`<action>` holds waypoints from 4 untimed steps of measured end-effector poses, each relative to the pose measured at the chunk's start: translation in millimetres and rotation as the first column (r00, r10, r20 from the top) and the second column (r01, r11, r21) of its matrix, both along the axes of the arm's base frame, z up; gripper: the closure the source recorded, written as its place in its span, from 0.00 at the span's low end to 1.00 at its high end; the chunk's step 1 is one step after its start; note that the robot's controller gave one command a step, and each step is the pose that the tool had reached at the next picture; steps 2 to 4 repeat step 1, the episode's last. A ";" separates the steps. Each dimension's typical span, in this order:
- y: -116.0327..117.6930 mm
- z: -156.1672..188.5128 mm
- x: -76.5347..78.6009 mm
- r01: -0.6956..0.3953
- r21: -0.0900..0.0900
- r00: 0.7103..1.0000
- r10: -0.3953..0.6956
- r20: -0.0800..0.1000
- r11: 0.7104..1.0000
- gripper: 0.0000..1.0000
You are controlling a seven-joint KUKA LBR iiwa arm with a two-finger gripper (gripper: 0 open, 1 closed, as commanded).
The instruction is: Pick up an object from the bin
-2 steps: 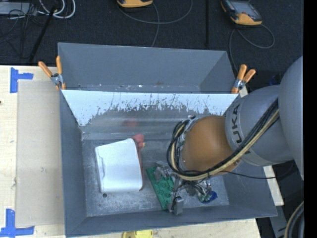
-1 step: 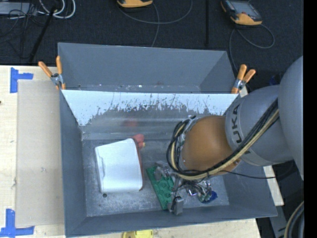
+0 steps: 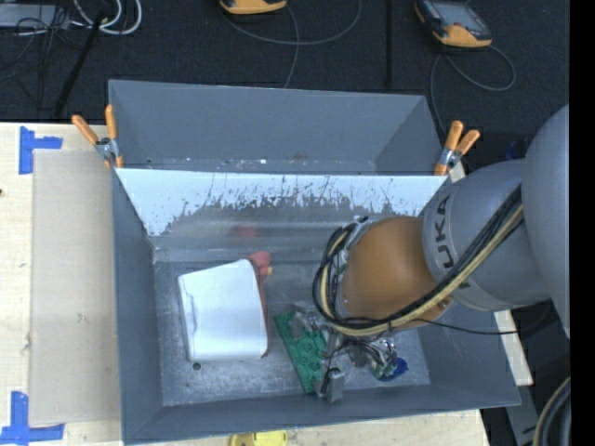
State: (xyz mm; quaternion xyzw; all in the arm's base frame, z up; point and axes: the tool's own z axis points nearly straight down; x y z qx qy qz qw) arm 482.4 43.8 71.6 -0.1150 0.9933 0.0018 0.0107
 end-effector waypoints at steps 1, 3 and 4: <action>1.0 2.9 1.4 0.000 0.001 1.000 0.000 0.002 1.000 1.00; 1.0 2.9 1.4 0.000 0.001 1.000 0.000 0.002 1.000 1.00; 1.0 2.9 1.4 0.000 0.001 1.000 0.000 0.002 1.000 1.00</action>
Offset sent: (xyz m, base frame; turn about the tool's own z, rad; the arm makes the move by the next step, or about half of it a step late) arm 0.0000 0.0000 0.0000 0.0000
